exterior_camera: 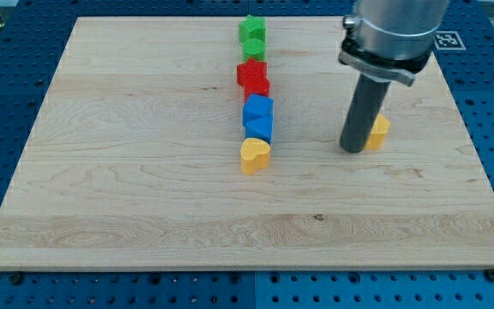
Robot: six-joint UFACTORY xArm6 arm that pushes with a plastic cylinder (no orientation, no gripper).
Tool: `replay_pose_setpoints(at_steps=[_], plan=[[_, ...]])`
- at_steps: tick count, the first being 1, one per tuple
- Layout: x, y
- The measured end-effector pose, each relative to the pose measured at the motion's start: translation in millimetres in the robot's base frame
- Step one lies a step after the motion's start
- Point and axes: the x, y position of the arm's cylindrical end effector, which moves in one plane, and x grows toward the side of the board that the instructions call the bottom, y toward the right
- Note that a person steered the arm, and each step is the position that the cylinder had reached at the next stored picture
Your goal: Nudge yellow heart a bit right
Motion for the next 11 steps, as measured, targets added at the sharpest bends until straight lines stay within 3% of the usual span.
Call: replay_pose_setpoints(at_steps=[2, 3, 5, 6, 7, 8, 11], plan=[[-27, 54], [-17, 29], [61, -100], [61, -186], [15, -236], [9, -237], [50, -101]])
